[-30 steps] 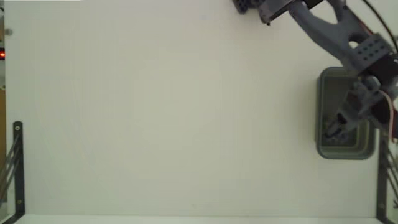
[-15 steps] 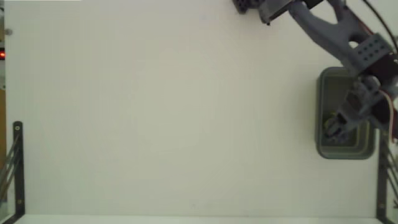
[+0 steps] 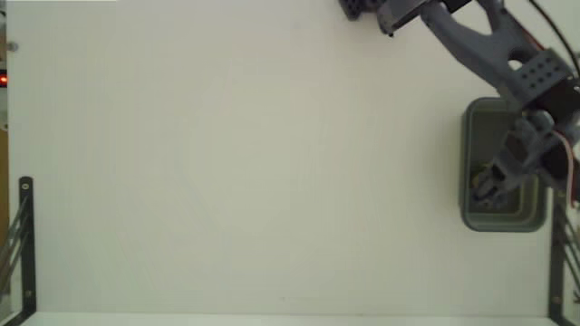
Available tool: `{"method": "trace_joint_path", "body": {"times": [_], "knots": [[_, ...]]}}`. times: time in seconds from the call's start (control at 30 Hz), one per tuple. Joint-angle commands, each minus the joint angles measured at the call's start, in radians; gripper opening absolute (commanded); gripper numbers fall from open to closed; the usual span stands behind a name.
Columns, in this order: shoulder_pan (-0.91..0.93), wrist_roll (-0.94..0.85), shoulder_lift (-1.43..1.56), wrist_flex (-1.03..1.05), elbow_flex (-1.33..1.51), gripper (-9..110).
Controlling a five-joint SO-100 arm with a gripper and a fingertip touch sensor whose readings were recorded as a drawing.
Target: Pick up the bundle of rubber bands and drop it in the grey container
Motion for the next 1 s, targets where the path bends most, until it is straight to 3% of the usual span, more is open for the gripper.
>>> {"method": "trace_joint_path", "body": {"times": [0.0,0.97], "knots": [[-0.015,0.003,0.020,-0.014,-0.023,110],[0.071,0.003,0.132,-0.014,0.088,110]]}}
